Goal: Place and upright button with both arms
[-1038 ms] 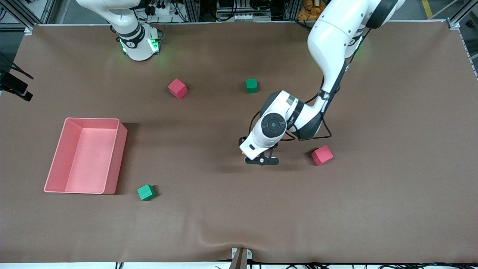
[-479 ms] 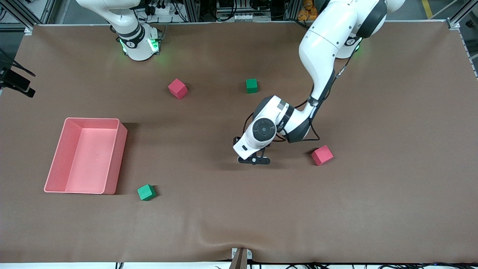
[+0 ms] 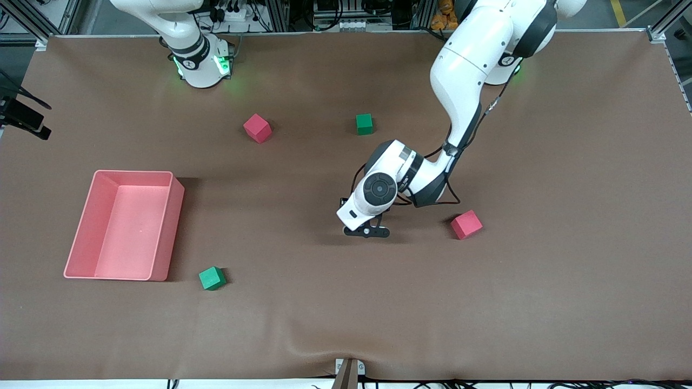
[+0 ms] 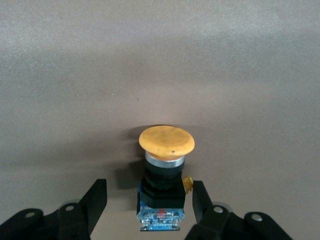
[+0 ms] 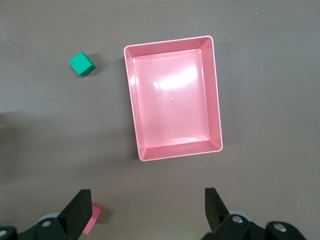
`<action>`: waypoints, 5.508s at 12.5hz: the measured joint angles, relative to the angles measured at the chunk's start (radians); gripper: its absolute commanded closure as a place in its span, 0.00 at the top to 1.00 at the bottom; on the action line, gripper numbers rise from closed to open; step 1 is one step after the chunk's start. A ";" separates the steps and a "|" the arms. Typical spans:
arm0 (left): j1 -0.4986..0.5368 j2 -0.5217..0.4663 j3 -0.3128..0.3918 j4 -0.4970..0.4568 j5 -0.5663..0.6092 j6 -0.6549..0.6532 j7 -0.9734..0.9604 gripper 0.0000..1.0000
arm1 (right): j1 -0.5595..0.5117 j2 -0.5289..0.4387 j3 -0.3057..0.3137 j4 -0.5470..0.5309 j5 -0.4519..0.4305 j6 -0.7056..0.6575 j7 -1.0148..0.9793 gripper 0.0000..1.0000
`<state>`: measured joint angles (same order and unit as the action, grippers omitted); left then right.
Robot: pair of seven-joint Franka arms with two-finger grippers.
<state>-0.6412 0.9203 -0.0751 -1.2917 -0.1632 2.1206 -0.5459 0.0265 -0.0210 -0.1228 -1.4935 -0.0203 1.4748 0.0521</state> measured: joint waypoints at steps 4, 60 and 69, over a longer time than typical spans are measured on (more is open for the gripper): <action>-0.002 0.000 -0.001 0.000 0.000 -0.002 0.000 0.67 | 0.000 0.000 0.000 0.001 0.006 -0.001 0.000 1.00; -0.435 0.159 0.000 -0.039 1.719 -0.003 -1.891 1.00 | 0.023 0.001 -0.002 0.007 0.026 -0.035 0.000 1.00; -0.422 -0.141 -0.065 0.002 1.009 -0.094 -1.547 1.00 | 0.025 0.001 -0.004 0.007 0.027 -0.050 0.000 1.00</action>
<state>-1.0637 0.7792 -0.1400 -1.2893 0.8457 2.0270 -2.0926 0.0517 -0.0201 -0.1266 -1.4864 0.0064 1.4250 0.0521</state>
